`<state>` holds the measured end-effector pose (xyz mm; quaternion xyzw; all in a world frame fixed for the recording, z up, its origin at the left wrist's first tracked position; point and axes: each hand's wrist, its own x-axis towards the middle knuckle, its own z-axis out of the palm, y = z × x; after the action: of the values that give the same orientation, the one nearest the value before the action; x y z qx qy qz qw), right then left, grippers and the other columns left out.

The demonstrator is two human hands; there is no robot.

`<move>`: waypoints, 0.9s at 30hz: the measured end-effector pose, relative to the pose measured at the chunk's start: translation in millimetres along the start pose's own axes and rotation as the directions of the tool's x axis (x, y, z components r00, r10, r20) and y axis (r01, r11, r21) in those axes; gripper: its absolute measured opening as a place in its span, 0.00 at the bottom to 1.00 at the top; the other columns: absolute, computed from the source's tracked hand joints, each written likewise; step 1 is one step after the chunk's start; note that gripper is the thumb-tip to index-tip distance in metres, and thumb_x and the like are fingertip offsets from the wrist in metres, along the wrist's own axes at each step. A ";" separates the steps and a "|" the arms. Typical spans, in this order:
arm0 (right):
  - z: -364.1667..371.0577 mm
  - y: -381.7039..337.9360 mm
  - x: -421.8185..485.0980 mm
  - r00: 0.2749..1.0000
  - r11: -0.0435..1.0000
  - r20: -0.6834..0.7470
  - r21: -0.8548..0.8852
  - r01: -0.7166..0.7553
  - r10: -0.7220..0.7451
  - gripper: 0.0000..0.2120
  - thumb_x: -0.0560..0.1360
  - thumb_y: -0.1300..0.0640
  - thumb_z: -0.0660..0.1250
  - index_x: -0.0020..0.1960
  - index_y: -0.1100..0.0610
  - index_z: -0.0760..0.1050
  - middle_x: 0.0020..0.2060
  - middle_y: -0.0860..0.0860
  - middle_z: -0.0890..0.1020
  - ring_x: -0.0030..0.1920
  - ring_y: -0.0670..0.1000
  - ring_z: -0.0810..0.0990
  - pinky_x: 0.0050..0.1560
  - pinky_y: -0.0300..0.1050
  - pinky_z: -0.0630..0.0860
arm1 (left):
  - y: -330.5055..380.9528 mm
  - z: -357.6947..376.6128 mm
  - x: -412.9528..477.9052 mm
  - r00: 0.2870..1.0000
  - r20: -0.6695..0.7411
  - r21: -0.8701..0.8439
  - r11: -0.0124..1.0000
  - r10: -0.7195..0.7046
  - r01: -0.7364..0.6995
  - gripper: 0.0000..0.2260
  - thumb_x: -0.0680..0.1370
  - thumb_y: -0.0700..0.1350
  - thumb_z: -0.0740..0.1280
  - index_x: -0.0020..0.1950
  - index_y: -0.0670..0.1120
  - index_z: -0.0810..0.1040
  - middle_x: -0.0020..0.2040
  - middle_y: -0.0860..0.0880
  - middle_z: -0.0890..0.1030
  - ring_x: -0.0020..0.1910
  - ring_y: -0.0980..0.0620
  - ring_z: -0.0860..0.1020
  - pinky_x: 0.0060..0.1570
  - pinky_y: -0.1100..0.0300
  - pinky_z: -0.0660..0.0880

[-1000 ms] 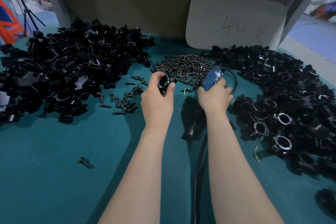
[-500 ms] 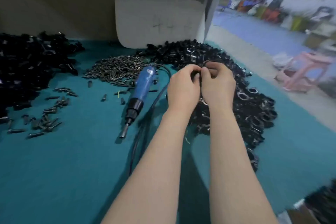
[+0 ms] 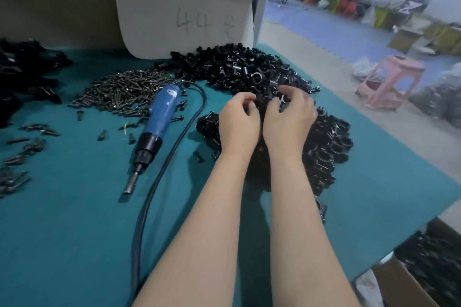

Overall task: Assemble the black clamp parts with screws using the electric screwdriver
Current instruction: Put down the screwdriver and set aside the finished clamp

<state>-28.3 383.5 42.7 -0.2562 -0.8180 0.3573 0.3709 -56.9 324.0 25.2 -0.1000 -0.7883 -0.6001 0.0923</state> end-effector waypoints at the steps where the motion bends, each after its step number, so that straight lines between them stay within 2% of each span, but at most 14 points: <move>1: 4.4 -10.0 -4.7 0.999 0.998 -0.009 0.051 0.044 -0.043 0.12 0.78 0.61 0.60 0.59 0.55 0.75 0.62 0.52 0.73 0.66 0.53 0.66 0.53 0.29 0.54 | 1.2 -10.4 2.2 0.998 -0.056 -0.072 0.997 -0.028 0.024 0.10 0.80 0.38 0.61 0.56 0.45 0.80 0.47 0.53 0.79 0.44 0.59 0.75 0.40 0.78 0.67; 2: 10.1 -21.1 -9.7 0.997 0.991 0.004 0.108 0.077 -0.078 0.11 0.78 0.61 0.61 0.59 0.55 0.76 0.60 0.52 0.74 0.64 0.52 0.68 0.55 0.30 0.56 | 2.0 -22.6 4.9 0.992 -0.107 -0.152 0.987 -0.062 0.045 0.09 0.79 0.38 0.61 0.54 0.45 0.80 0.47 0.53 0.79 0.45 0.58 0.76 0.42 0.77 0.68; 5: 35.7 -57.5 -30.1 0.979 0.951 0.139 0.292 0.102 -0.148 0.10 0.78 0.61 0.61 0.57 0.57 0.77 0.55 0.52 0.78 0.57 0.49 0.74 0.56 0.34 0.65 | -1.6 -70.0 13.5 0.945 -0.266 -0.346 0.934 -0.192 0.093 0.07 0.79 0.36 0.62 0.50 0.45 0.79 0.47 0.50 0.80 0.48 0.54 0.78 0.51 0.66 0.73; 8: 72.0 -94.3 -59.6 0.925 0.910 0.313 0.409 0.073 -0.215 0.09 0.77 0.62 0.62 0.56 0.58 0.77 0.50 0.51 0.80 0.51 0.48 0.77 0.53 0.33 0.69 | -16.4 -131.1 20.3 0.851 -0.415 -0.477 0.873 -0.321 0.096 0.06 0.79 0.37 0.62 0.49 0.45 0.77 0.46 0.49 0.79 0.45 0.55 0.77 0.49 0.62 0.73; 10: 99.6 -117.4 -83.9 0.851 0.901 0.445 0.428 0.071 -0.278 0.09 0.78 0.61 0.62 0.56 0.57 0.77 0.45 0.47 0.78 0.45 0.44 0.75 0.44 0.28 0.67 | -30.2 -174.4 20.9 0.773 -0.491 -0.547 0.833 -0.401 0.085 0.06 0.80 0.37 0.61 0.51 0.46 0.75 0.44 0.49 0.77 0.41 0.56 0.75 0.42 0.64 0.73; 11: 113.8 -127.8 -96.4 0.805 0.901 0.508 0.428 0.072 -0.306 0.09 0.78 0.61 0.62 0.56 0.57 0.77 0.44 0.46 0.78 0.44 0.44 0.74 0.42 0.28 0.66 | -37.6 -194.7 20.2 0.730 -0.520 -0.576 0.813 -0.444 0.084 0.05 0.80 0.38 0.60 0.51 0.46 0.75 0.43 0.50 0.76 0.38 0.57 0.75 0.38 0.66 0.72; 13: 142.3 -146.9 -121.4 0.708 0.903 0.612 0.420 0.086 -0.352 0.10 0.78 0.61 0.61 0.57 0.57 0.77 0.47 0.49 0.80 0.47 0.47 0.76 0.46 0.32 0.67 | -52.7 -230.9 18.1 0.638 -0.564 -0.630 0.773 -0.523 0.076 0.05 0.81 0.38 0.59 0.52 0.46 0.73 0.43 0.51 0.75 0.37 0.57 0.74 0.36 0.67 0.70; 16: 183.0 -171.1 -153.7 0.574 0.921 0.728 0.361 0.144 -0.375 0.13 0.79 0.60 0.59 0.60 0.54 0.76 0.58 0.53 0.78 0.56 0.52 0.76 0.56 0.42 0.69 | -72.6 -270.4 15.3 0.524 -0.600 -0.686 0.726 -0.605 0.051 0.05 0.81 0.40 0.59 0.54 0.46 0.72 0.46 0.51 0.75 0.43 0.55 0.74 0.44 0.63 0.70; 20: 224.1 -189.2 -180.3 0.446 0.923 0.808 0.333 0.196 -0.386 0.17 0.79 0.61 0.58 0.66 0.54 0.72 0.64 0.55 0.74 0.63 0.53 0.72 0.60 0.45 0.68 | -87.7 -296.4 18.3 0.452 -0.672 -0.643 0.765 -0.586 0.035 0.07 0.81 0.42 0.58 0.58 0.45 0.72 0.57 0.48 0.77 0.47 0.55 0.76 0.45 0.60 0.73; 22: 239.2 -195.4 -184.9 0.386 0.913 0.829 0.339 0.225 -0.403 0.20 0.79 0.59 0.59 0.70 0.54 0.67 0.66 0.56 0.72 0.66 0.56 0.69 0.64 0.49 0.67 | -90.4 -302.4 22.4 0.427 -0.714 -0.604 0.797 -0.554 0.023 0.05 0.81 0.41 0.59 0.55 0.46 0.72 0.58 0.47 0.78 0.51 0.53 0.78 0.52 0.54 0.77; 24: 251.6 -203.1 -188.7 0.314 0.888 0.845 0.339 0.310 -0.433 0.21 0.79 0.55 0.59 0.72 0.52 0.64 0.68 0.55 0.70 0.67 0.58 0.67 0.66 0.56 0.66 | -91.9 -306.7 25.7 0.412 -0.740 -0.581 0.814 -0.532 0.007 0.04 0.81 0.40 0.59 0.53 0.47 0.73 0.57 0.47 0.79 0.55 0.52 0.78 0.58 0.56 0.75; 26: 259.1 -210.5 -192.2 0.220 0.832 0.853 0.351 0.430 -0.474 0.18 0.78 0.51 0.58 0.68 0.46 0.67 0.66 0.51 0.71 0.66 0.58 0.67 0.64 0.56 0.67 | -92.8 -309.6 26.7 0.396 -0.763 -0.559 0.829 -0.511 -0.008 0.06 0.80 0.39 0.59 0.53 0.47 0.74 0.56 0.46 0.80 0.56 0.52 0.78 0.54 0.63 0.74; 27: 260.4 -212.0 -194.2 0.177 0.792 0.857 0.343 0.504 -0.484 0.14 0.77 0.50 0.58 0.62 0.42 0.70 0.64 0.49 0.73 0.63 0.57 0.69 0.61 0.55 0.69 | -93.0 -310.4 26.1 0.390 -0.775 -0.548 0.836 -0.498 -0.020 0.07 0.80 0.38 0.59 0.52 0.47 0.74 0.56 0.47 0.80 0.56 0.52 0.78 0.54 0.63 0.74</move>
<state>-151.4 17.8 2.4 0.2617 -0.9191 0.2893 -0.0563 -99.1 1.7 27.5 0.3348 -0.4482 -0.7375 0.3783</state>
